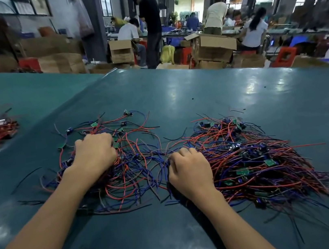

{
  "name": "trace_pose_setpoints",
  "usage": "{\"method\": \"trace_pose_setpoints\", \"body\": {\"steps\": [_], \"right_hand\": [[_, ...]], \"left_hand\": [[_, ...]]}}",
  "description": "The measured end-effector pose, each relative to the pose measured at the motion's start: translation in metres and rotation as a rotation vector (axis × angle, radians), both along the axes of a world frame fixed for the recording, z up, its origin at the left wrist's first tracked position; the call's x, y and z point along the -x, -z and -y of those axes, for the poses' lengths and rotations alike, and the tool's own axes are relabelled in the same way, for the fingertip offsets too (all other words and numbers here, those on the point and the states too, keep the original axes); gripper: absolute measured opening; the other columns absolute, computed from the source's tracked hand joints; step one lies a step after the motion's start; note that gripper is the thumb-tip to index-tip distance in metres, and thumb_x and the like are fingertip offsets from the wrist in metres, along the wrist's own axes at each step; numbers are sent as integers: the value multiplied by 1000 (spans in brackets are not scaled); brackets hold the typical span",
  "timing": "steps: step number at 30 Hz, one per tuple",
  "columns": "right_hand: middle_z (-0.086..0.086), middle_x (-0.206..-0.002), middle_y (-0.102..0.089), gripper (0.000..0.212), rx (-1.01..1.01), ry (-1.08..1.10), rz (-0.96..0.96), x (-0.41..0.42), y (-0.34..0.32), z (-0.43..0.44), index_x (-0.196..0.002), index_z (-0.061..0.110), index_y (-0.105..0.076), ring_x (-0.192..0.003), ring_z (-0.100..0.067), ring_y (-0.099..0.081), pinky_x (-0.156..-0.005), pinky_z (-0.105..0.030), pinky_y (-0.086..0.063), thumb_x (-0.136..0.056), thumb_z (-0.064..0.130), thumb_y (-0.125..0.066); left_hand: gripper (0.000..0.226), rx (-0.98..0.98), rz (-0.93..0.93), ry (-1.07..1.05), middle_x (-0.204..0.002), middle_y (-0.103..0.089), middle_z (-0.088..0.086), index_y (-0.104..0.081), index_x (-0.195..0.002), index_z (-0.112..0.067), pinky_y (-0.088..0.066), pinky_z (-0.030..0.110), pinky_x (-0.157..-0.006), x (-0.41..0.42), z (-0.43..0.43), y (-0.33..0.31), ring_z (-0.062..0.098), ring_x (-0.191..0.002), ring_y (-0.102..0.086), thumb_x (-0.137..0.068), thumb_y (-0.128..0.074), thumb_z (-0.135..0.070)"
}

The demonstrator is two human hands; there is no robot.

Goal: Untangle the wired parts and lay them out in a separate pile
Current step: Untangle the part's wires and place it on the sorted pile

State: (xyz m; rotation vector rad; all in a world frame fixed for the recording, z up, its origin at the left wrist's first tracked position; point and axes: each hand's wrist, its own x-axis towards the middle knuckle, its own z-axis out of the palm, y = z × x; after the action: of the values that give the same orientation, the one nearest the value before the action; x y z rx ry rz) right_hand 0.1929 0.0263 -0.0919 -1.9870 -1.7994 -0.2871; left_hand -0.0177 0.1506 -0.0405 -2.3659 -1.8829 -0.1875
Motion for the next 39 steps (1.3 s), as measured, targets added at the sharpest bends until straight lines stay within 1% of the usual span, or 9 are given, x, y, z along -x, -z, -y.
{"method": "trace_pose_setpoints", "body": {"steps": [7,12,16,21,24,27,30,33,39], "right_hand": [[-8,-101,-70,24,-41,7,-11,1,2,-1,-99,11,-73,-91,-31,-58,-78,-38,-44,-91,24,-55],[-7,-103,-70,26,-51,-3,-10,0,2,0,-102,12,-73,-93,-29,-57,-80,-38,-45,-92,25,-53],[-6,-102,-69,26,-49,-14,-25,1,2,0,-103,12,-72,-93,-29,-58,-80,-38,-46,-92,24,-52],[-12,-92,-64,19,-381,-72,-210,4,-2,7,-103,4,-72,-84,-34,-62,-56,-42,-54,-85,6,-66],[-11,-91,-64,23,-530,-140,-143,5,-1,9,-105,4,-73,-81,-31,-62,-52,-39,-53,-83,5,-67],[-11,-90,-64,22,-605,-176,-151,3,0,9,-105,3,-74,-80,-30,-61,-56,-40,-53,-84,2,-67],[-12,-92,-63,22,-650,-279,-216,2,1,13,-110,0,-72,-82,-30,-60,-70,-40,-53,-91,4,-62],[-8,-94,-63,27,-657,-359,-383,0,0,20,-114,-1,-70,-87,-23,-59,-84,-30,-50,-101,13,-51],[10,-78,-66,26,-463,-247,-937,-6,-6,24,-94,9,-78,-73,-4,-61,-72,-24,-47,-100,26,-60]], "left_hand": [[36,-252,81,248,-122,-47,4,-63,-127,-35,-36,49,-94,-13,12,13,32,-115,-38,-92,-58,-35],[31,90,-102,330,-129,-51,-7,-64,-125,-45,-30,48,-100,-28,9,2,26,-124,-36,-98,-53,-55],[28,76,-93,375,-122,-51,-9,-70,-111,-42,-29,45,-98,-27,9,-2,22,-120,-35,-94,-57,-60],[22,-295,229,513,-106,-64,-11,-70,-101,-27,-23,38,-92,-22,18,-21,19,-112,-46,-97,-60,-46],[18,-441,419,632,-96,-70,-4,-68,-101,-16,-34,41,-99,-20,27,-40,22,-95,-60,-97,-66,-34],[23,-451,588,726,-93,-69,-1,-67,-104,-9,-49,29,-84,-26,41,-47,13,-82,-63,-94,-71,-30],[23,-308,907,702,-89,-68,-11,-70,-104,-14,-46,10,-74,-44,63,-33,-4,-77,-62,-88,-78,-28],[24,96,1202,593,-86,-73,-6,-74,-105,-20,-51,19,-64,-64,78,-8,5,-67,-63,-84,-82,-27],[26,772,1732,534,-69,-64,7,-70,-96,-10,-37,20,-34,-78,91,36,14,-55,-61,-76,-84,-20]]}}
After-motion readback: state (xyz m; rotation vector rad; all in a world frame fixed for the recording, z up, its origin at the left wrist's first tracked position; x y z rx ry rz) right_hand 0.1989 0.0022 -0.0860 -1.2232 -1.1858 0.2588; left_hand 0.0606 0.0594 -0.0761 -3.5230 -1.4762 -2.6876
